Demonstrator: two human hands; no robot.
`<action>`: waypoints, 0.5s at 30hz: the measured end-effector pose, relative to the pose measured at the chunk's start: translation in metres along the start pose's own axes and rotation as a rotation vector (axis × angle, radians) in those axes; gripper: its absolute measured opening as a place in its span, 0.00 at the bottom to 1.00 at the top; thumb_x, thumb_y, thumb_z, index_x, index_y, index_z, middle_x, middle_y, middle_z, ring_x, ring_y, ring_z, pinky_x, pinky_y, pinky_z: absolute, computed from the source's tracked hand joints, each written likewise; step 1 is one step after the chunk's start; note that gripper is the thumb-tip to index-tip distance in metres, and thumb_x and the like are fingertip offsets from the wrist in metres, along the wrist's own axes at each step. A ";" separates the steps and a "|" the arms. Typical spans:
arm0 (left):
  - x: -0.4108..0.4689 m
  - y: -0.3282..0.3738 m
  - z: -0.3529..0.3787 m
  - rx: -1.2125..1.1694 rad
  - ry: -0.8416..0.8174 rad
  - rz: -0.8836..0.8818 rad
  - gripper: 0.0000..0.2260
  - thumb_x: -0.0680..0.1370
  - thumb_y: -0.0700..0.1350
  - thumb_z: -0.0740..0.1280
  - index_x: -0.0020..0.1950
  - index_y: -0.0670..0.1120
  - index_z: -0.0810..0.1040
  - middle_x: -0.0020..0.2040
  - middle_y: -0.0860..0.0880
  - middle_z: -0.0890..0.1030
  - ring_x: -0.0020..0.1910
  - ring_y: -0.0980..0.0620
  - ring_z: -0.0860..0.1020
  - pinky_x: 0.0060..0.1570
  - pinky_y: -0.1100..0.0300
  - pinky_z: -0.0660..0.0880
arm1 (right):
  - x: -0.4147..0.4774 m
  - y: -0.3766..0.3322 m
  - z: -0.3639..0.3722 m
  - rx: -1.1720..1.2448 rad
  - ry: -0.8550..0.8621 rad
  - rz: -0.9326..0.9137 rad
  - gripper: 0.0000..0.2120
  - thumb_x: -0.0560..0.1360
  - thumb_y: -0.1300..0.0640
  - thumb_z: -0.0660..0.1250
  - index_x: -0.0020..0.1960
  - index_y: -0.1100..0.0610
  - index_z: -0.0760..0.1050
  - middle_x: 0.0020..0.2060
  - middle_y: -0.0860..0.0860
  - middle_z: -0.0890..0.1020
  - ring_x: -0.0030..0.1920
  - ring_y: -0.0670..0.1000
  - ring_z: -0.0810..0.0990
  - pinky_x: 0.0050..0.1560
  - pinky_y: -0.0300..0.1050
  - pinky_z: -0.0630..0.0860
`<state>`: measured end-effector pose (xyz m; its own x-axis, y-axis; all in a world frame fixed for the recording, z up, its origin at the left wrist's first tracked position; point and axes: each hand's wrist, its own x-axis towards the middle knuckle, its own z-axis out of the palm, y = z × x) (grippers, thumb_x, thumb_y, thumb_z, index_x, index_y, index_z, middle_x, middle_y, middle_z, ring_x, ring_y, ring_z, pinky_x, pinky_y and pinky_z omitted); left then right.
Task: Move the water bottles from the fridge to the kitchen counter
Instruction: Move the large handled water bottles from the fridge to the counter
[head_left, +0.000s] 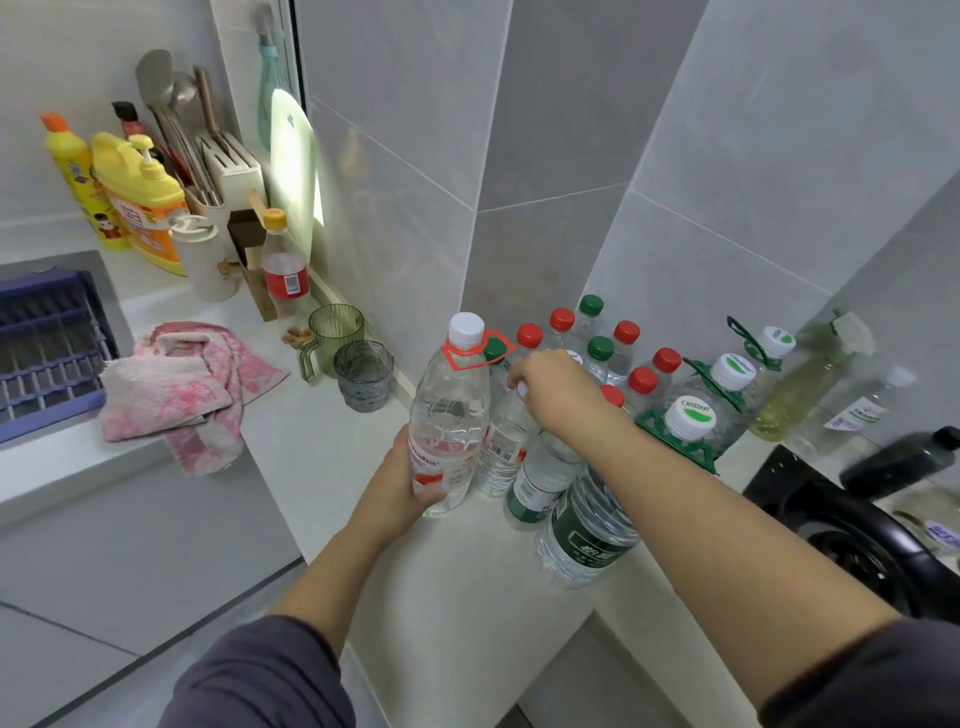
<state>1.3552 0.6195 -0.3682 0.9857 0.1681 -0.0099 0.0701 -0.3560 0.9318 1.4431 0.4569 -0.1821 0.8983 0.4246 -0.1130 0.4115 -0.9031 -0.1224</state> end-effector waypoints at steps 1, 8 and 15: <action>-0.002 0.000 0.005 -0.034 0.028 -0.009 0.38 0.66 0.44 0.79 0.66 0.65 0.60 0.60 0.68 0.72 0.58 0.70 0.73 0.51 0.77 0.69 | 0.000 0.000 0.000 -0.005 -0.001 -0.002 0.21 0.77 0.71 0.61 0.66 0.56 0.77 0.60 0.60 0.78 0.57 0.60 0.78 0.47 0.46 0.71; -0.008 0.011 0.029 0.017 0.232 -0.101 0.31 0.65 0.44 0.79 0.58 0.58 0.61 0.56 0.55 0.73 0.53 0.52 0.77 0.46 0.59 0.71 | 0.001 -0.003 0.002 -0.076 0.012 0.012 0.17 0.76 0.70 0.61 0.61 0.58 0.78 0.54 0.59 0.78 0.54 0.60 0.79 0.43 0.46 0.70; -0.018 0.023 0.052 0.088 0.333 -0.160 0.28 0.70 0.45 0.76 0.63 0.46 0.63 0.60 0.47 0.74 0.56 0.46 0.76 0.47 0.57 0.71 | 0.002 -0.003 0.002 -0.106 0.008 0.002 0.17 0.75 0.70 0.61 0.60 0.58 0.78 0.54 0.60 0.79 0.53 0.60 0.79 0.43 0.46 0.71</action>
<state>1.3468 0.5605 -0.3656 0.8586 0.5122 -0.0209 0.2463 -0.3764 0.8931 1.4436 0.4606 -0.1844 0.9001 0.4228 -0.1052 0.4234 -0.9058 -0.0171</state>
